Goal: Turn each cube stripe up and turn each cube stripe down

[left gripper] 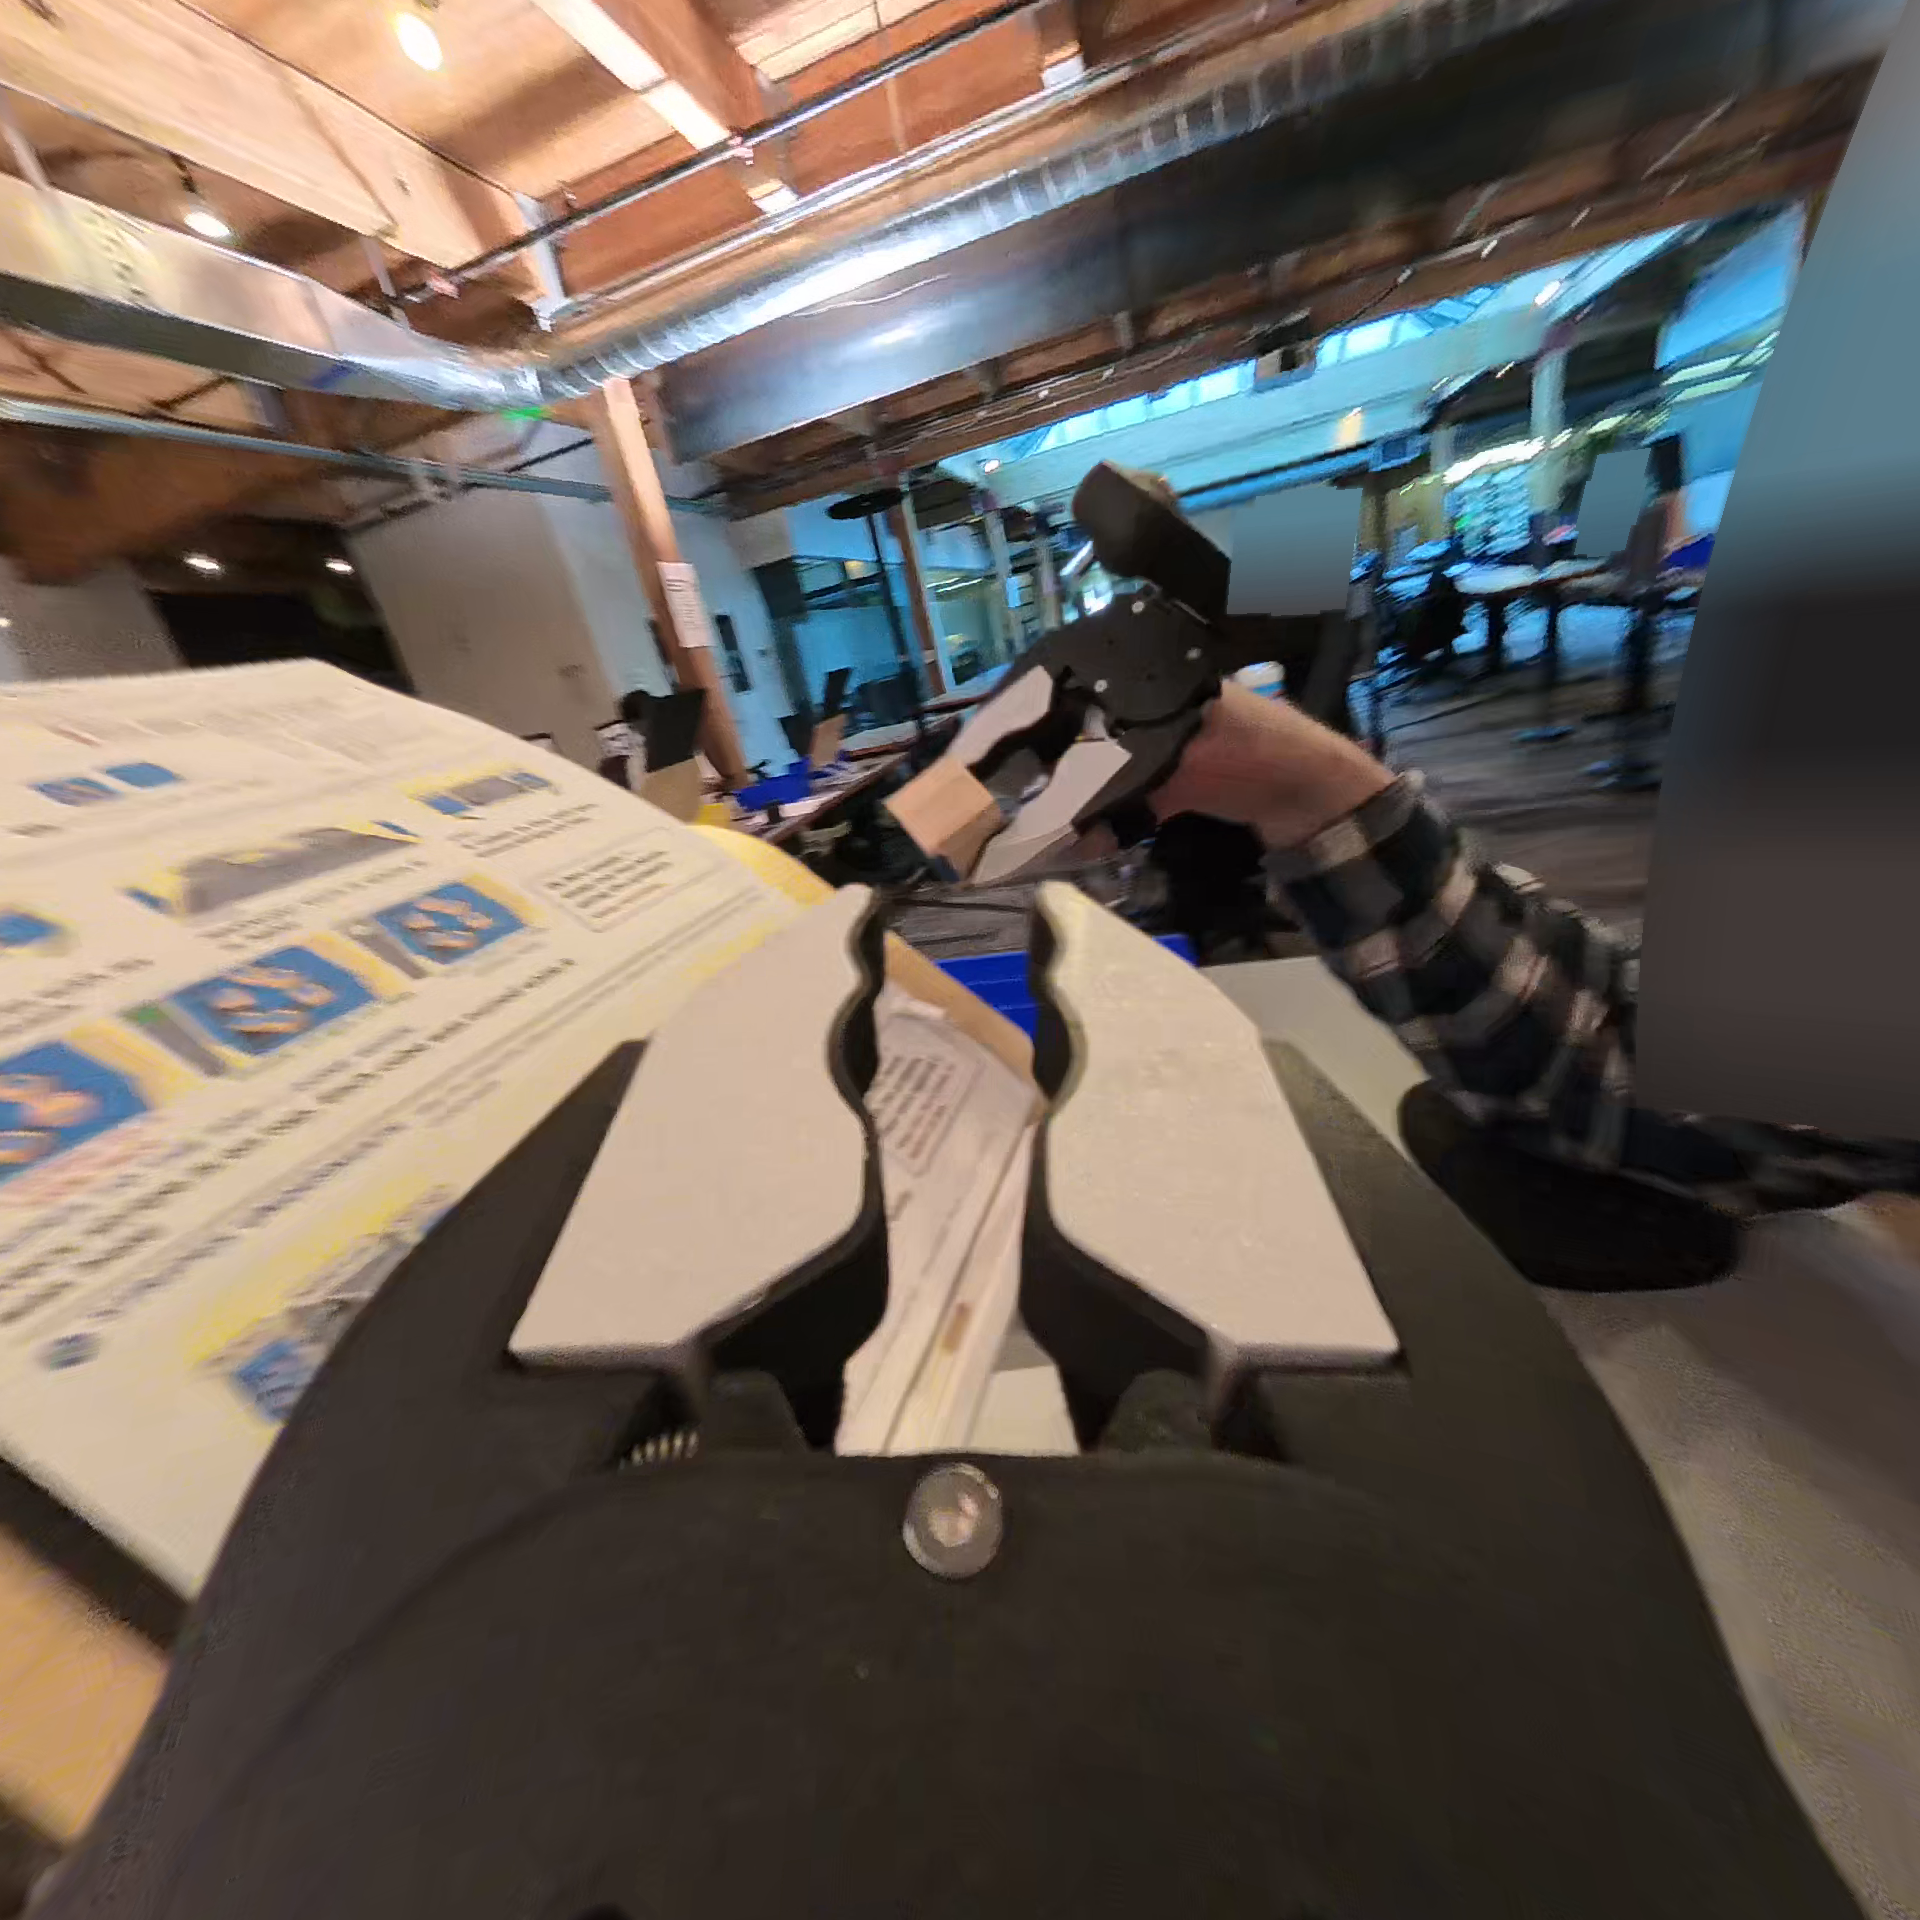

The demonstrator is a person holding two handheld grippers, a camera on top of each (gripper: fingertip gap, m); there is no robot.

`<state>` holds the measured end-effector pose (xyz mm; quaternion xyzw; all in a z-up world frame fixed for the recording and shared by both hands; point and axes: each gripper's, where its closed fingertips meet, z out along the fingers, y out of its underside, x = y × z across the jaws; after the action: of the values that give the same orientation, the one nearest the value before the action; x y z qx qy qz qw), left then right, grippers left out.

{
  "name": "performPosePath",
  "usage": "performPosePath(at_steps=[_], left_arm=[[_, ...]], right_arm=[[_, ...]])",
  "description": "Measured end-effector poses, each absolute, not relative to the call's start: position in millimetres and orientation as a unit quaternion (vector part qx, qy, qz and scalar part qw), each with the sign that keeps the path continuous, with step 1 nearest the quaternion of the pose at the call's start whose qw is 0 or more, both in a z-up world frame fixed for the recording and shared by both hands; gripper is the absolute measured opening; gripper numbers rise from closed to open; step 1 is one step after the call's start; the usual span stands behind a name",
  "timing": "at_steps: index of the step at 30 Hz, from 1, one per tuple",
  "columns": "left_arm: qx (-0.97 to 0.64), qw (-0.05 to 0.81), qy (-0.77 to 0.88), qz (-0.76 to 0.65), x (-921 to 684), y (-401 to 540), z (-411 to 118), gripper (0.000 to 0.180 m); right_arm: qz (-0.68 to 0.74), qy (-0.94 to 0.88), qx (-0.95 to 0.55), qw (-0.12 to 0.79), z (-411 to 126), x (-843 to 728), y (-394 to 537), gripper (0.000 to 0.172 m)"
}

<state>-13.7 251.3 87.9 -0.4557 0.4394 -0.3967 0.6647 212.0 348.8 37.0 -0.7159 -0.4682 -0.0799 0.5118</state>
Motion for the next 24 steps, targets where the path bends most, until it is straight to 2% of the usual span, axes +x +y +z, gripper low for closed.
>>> performPosePath(at_steps=[1, 4, 8, 15, 21, 22, 24], left_arm=[[-0.459, 0.675, 0.439, -0.376, -19, 254, 90, 0.016], [-0.471, 0.686, 0.436, -0.342, -30, 260, 95, 0.009], [-0.475, 0.678, 0.456, -0.327, -31, 257, 93, 0.004], [-0.496, 0.666, 0.467, -0.304, -29, 264, 83, 0.004], [-0.514, 0.663, 0.463, -0.287, -37, 274, 81, 0.005], [-0.517, 0.663, 0.462, -0.283, -39, 276, 81, 0.006], [-0.528, 0.661, 0.461, -0.267, -46, 282, 80, 0.009]], right_arm=[[-0.082, -0.444, -0.753, 0.479, 25, 239, 358, 0.046], [-0.087, -0.379, -0.839, 0.381, -17, 308, 376, 0.046], [-0.104, -0.337, -0.903, 0.245, -82, 370, 387, 0.046], [-0.054, -0.263, -0.961, 0.068, -183, 423, 389, 0.046], [-0.053, -0.232, -0.971, 0.015, -218, 438, 390, 0.048], [-0.055, -0.229, -0.972, 0.015, -219, 438, 391, 0.062], [-0.057, -0.232, -0.971, 0.013, -215, 436, 389, 0.071]])
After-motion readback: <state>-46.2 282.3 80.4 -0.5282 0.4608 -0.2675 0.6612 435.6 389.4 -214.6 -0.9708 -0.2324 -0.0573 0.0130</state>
